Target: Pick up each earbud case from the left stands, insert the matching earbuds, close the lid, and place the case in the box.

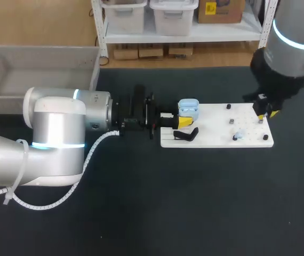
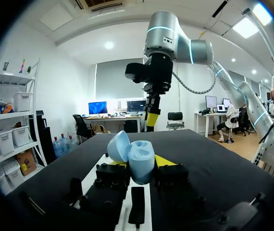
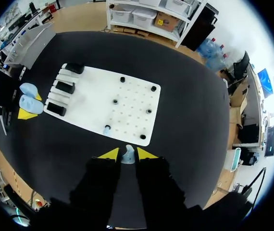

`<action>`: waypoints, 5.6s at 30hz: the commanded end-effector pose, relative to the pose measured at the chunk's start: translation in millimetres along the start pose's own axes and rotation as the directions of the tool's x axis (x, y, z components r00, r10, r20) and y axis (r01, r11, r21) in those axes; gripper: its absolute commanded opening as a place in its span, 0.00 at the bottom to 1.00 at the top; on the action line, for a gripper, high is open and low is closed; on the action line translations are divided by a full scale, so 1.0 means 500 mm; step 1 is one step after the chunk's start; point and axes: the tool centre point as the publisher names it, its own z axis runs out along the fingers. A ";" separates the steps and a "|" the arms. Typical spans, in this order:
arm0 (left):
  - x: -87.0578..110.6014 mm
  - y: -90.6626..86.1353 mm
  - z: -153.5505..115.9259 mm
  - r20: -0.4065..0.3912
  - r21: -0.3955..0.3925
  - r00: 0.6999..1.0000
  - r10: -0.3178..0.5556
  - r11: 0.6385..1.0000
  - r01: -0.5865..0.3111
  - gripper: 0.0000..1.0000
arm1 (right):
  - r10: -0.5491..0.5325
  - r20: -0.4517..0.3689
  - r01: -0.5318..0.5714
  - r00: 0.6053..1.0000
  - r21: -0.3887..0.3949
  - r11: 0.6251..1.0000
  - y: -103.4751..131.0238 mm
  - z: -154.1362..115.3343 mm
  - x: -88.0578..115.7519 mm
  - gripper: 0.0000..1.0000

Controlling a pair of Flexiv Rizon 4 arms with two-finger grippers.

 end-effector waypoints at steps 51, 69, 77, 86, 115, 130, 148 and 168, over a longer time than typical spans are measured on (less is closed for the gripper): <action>0.002 -0.002 0.000 0.003 -0.005 1.000 0.002 1.000 -0.002 0.00 | 0.390 -0.019 -0.390 0.921 -0.019 0.920 0.193 -0.092 -0.070 0.00; 0.002 -0.002 0.000 0.003 -0.005 1.000 0.002 1.000 -0.002 0.00 | 0.396 0.039 -0.396 0.917 -0.012 0.918 0.229 -0.107 -0.085 0.00; 0.002 -0.002 0.000 0.003 -0.005 1.000 0.002 1.000 -0.002 0.00 | 0.433 0.030 -0.433 0.901 -0.007 0.901 0.265 -0.106 -0.100 0.00; 0.002 -0.002 0.001 0.002 -0.005 1.000 0.008 1.000 -0.008 0.00 | 0.451 0.007 -0.450 0.893 -0.016 0.893 0.273 -0.104 -0.100 0.00; -0.008 -0.016 0.007 -0.018 -0.036 0.997 0.080 0.996 -0.081 0.00 | 0.467 0.039 -0.468 0.883 0.029 0.883 0.299 -0.080 -0.101 0.00; -0.008 -0.016 0.007 -0.018 -0.036 0.997 0.080 0.996 -0.081 0.00 | 0.492 0.015 -0.493 0.870 0.039 0.869 0.304 -0.075 -0.103 0.00; -0.008 -0.016 0.007 -0.018 -0.036 0.997 0.080 0.996 -0.081 0.00 | 0.493 -0.010 -0.493 0.870 0.038 0.869 0.308 -0.063 -0.106 0.00; -0.008 -0.016 0.007 -0.018 -0.036 0.997 0.080 0.996 -0.081 0.00 | 0.495 -0.009 -0.494 0.869 0.048 0.868 0.299 -0.052 -0.116 0.00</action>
